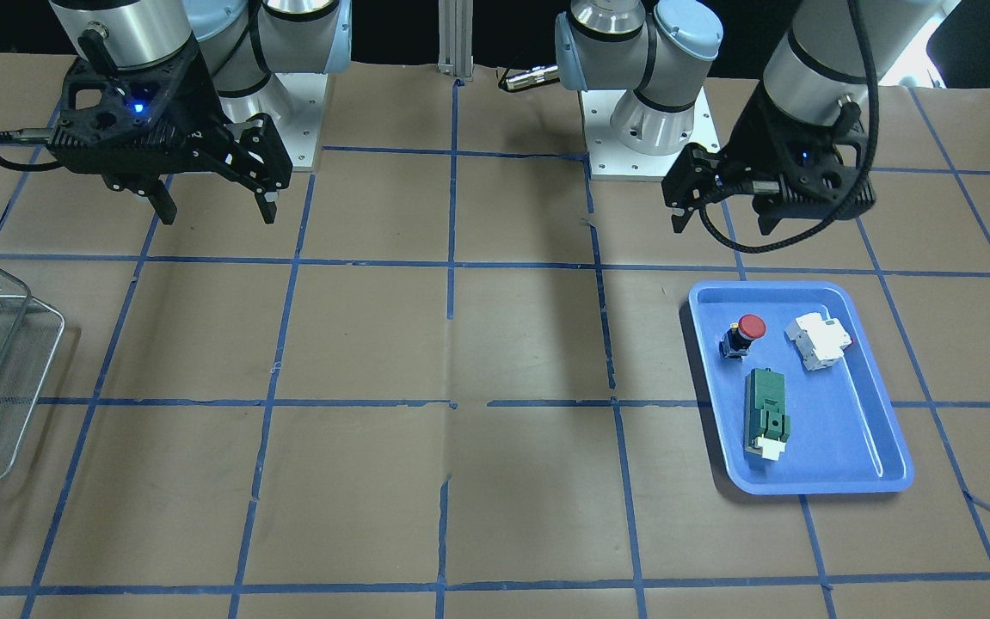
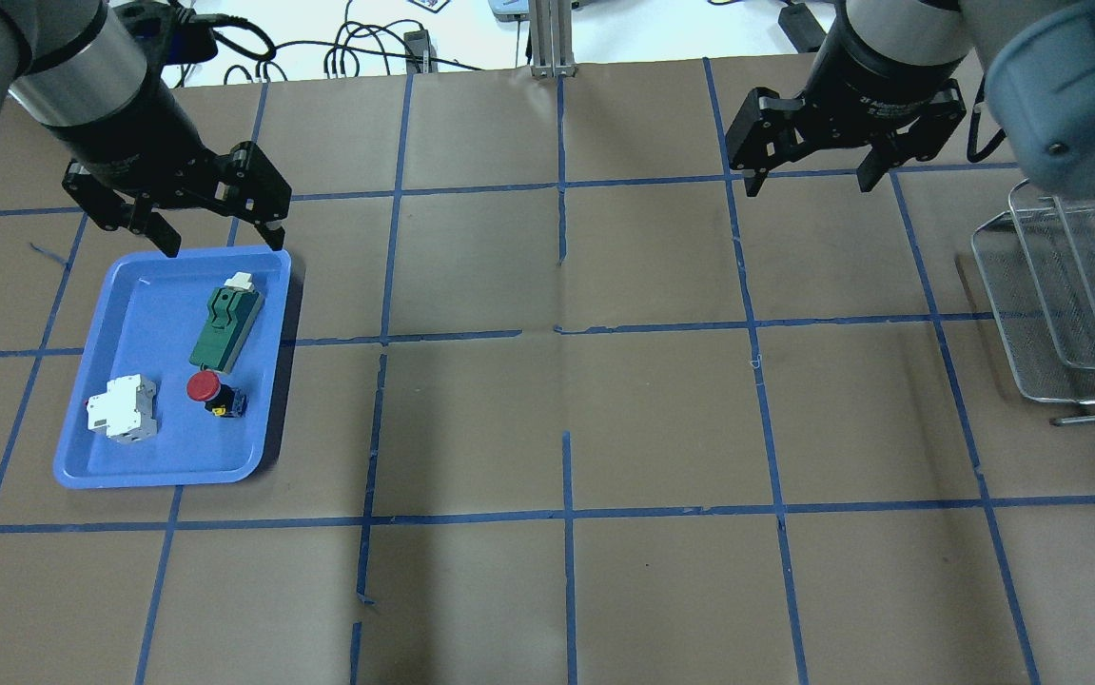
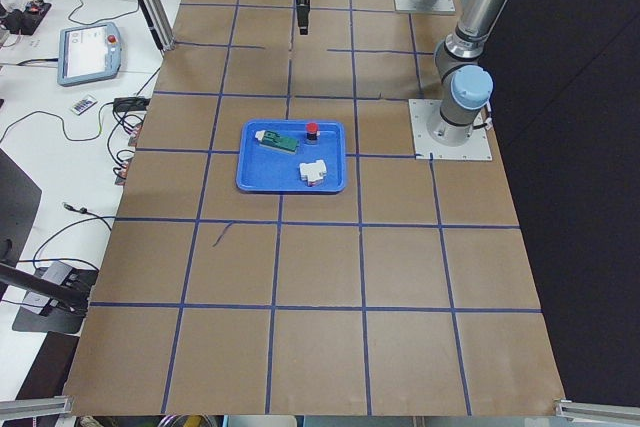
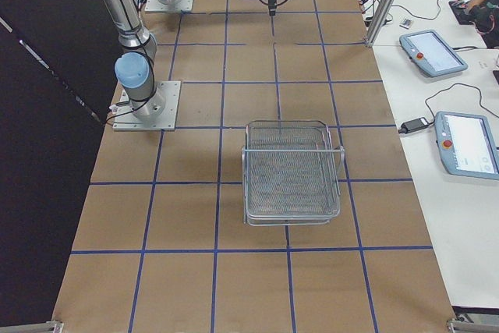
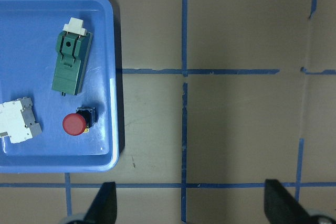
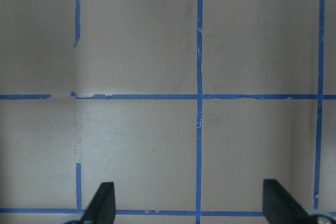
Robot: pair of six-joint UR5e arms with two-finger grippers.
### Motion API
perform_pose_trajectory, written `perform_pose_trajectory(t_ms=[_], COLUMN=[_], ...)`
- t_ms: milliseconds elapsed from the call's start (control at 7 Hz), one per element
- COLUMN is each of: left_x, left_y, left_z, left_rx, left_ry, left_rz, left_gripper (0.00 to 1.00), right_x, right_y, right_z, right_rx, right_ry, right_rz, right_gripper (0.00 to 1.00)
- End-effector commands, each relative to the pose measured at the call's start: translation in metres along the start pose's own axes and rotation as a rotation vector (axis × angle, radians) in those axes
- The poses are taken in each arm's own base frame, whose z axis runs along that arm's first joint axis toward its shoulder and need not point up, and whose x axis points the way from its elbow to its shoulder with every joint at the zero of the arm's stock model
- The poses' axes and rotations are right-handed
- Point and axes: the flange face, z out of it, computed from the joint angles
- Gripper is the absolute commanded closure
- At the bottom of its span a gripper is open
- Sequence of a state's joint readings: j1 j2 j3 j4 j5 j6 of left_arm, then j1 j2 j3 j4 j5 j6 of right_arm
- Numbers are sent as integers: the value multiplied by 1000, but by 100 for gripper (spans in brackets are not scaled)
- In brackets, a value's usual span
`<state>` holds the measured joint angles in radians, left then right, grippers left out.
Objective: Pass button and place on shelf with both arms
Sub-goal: 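Lower the left gripper over the red push-button in the blue tray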
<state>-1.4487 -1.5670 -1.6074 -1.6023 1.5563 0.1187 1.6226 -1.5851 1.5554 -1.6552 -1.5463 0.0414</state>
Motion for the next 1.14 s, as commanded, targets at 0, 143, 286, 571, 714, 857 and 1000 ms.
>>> perform_pose_trajectory(t_ms=[0,143,286,571,714,857,1000], left_x=[-88,-110,-134,-141,-146,-149,-150], left_y=[-9,-7,0,18,20,19,16], left_z=[76,115,160,231,242,248,255], left_rx=[-47,-31,-12,48,38,27,18], left_ry=[39,39,40,11,18,26,36], left_rz=[21,73,92,157,150,148,147], left_gripper=[0,0,0,0,0,0,0], right_x=[1,0,0,0,0,1,0], right_y=[0,0,0,0,0,0,0], right_z=[0,0,0,0,0,0,0], right_rx=[0,0,1,0,0,-2,-2], right_ry=[0,0,0,0,0,0,0], right_rz=[1,0,0,0,0,1,0], right_gripper=[0,0,0,0,0,0,0])
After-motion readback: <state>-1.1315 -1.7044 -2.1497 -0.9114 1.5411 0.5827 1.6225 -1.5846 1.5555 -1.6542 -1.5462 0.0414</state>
